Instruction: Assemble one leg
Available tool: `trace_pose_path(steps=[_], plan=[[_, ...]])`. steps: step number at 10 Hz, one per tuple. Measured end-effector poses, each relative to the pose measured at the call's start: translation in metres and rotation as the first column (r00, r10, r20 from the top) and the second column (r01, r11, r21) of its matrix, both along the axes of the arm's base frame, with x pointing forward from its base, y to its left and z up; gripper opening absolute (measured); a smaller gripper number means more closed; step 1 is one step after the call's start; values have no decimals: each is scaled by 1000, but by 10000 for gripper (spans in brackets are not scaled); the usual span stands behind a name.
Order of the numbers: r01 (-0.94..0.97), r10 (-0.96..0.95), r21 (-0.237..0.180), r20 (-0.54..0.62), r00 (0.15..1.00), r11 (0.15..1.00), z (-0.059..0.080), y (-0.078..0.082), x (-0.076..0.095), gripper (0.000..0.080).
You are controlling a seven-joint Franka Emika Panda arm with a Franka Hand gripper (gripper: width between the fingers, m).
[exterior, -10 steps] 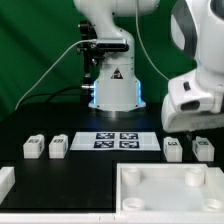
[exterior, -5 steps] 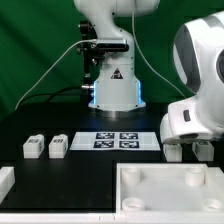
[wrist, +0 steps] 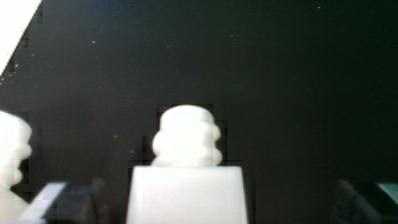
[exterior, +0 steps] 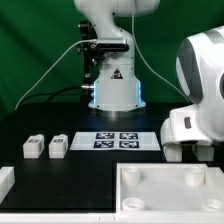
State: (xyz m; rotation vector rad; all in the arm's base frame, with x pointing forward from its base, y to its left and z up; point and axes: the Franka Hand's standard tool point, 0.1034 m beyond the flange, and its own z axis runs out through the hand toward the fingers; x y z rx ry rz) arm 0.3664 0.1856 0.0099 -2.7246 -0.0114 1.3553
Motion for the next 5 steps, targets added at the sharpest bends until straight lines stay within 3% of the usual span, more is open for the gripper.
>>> trace_pose_path(steps=[1,2,3,4,5], plan=[[0,0,0,0,1000,1000,0,0,0,515],[0,0,0,0,1000,1000,0,0,0,515],[0,0,0,0,1000,1000,0,0,0,376],[0,0,0,0,1000,1000,0,0,0,288],[0,0,0,0,1000,1000,0,0,0,288]])
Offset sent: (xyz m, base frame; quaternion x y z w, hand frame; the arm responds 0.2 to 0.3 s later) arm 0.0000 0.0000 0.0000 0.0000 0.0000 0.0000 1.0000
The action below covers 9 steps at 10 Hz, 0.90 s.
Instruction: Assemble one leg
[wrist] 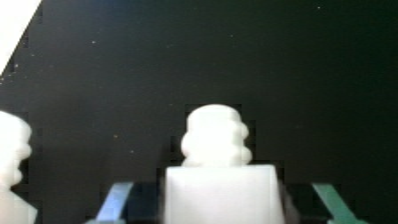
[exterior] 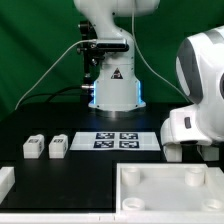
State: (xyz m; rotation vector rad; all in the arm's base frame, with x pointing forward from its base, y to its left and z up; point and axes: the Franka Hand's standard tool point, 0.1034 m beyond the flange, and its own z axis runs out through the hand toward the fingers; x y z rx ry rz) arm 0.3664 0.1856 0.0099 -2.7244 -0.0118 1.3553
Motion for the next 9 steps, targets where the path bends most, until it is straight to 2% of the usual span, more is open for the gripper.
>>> trace_pose_path(steps=[6,7,9], plan=[[-6,6,8,1,1000,1000,2,-2,2,290],[-35,35,47,-1,999,998,19,-12,15,290],[-47,42,82,72,997,996,55,-30,43,291]])
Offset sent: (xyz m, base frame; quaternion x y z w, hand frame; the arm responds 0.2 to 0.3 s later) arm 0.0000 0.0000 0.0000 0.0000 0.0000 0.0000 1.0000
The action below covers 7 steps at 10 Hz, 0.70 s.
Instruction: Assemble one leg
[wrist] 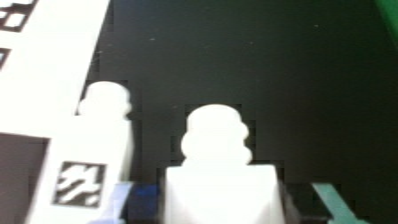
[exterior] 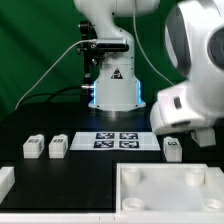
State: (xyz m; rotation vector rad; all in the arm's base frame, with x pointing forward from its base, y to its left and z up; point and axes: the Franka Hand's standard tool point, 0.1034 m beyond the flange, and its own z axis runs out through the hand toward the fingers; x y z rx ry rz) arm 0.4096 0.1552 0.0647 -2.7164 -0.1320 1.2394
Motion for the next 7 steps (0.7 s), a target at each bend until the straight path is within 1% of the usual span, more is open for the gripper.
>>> trace_pose_path(steps=[1,2,3,4,5,6,7], plan=[[-7,7,0,-8,1000,1000,19,-6,1,291],[-5,5,7,42,999,1000,34,-9,16,291],[10,-11,6,192,981,1000,56,-13,36,291],[34,-30,-5,342,939,999,56,-16,32,291],[44,-36,-9,425,905,999,49,-18,27,291],[57,-45,-6,533,845,998,51,-19,34,291],[56,-42,-3,611,791,998,54,-23,37,291]])
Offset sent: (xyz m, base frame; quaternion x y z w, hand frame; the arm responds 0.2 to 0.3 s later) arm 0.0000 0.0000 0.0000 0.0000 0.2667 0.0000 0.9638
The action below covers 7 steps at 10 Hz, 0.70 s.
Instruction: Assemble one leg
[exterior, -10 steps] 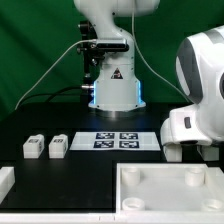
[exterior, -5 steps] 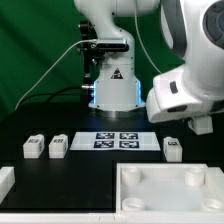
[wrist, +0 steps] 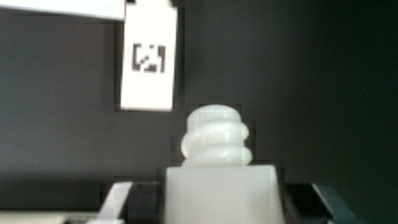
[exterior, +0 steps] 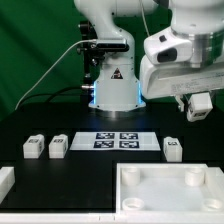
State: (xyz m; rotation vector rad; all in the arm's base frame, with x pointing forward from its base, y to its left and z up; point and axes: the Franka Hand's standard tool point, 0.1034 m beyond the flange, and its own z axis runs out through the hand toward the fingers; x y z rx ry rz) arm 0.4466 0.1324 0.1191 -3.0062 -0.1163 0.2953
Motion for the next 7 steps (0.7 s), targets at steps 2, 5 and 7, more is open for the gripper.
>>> trace_pose_path(steps=[2,5,7], plan=[[-51,47,15,195,980,999,32,-15,55,291],[-42,25,21,520,854,999,43,-15,94,291],[-28,8,21,624,781,999,38,-19,88,291]])
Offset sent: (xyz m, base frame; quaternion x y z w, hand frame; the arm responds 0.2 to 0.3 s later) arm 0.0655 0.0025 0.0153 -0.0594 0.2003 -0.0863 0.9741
